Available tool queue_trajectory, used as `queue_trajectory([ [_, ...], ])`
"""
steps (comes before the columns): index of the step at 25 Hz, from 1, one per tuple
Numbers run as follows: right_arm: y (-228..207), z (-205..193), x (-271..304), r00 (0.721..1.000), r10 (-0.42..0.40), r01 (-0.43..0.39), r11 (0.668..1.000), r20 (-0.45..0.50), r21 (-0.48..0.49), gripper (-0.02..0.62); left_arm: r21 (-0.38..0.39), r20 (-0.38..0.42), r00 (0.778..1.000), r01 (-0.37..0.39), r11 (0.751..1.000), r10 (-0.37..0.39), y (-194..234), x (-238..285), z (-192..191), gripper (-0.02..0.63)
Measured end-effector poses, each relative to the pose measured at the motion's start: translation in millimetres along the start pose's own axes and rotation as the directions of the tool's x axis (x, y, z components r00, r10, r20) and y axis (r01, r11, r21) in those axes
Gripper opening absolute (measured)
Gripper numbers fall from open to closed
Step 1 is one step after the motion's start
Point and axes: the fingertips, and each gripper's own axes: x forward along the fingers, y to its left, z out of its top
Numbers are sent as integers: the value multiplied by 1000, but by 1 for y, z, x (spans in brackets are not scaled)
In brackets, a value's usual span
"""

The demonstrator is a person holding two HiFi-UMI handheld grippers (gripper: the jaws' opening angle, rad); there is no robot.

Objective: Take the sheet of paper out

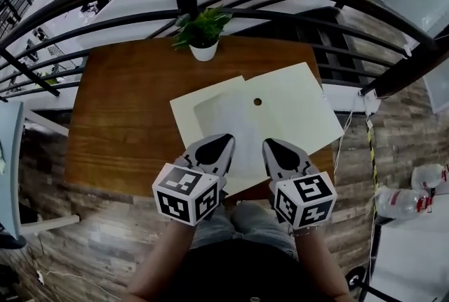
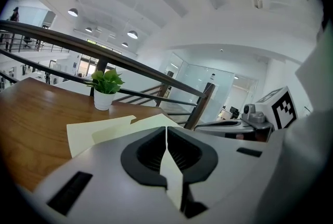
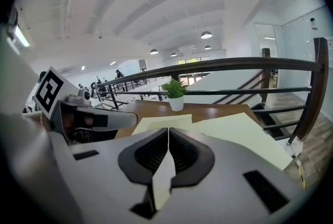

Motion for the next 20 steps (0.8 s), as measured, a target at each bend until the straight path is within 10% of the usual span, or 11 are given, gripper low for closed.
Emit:
queue_trajectory([
  [20, -32, -22, 63, 974, 129, -134, 991, -185, -16, 31, -108, -58, 988, -147, 983, 141, 35, 31, -27, 21],
])
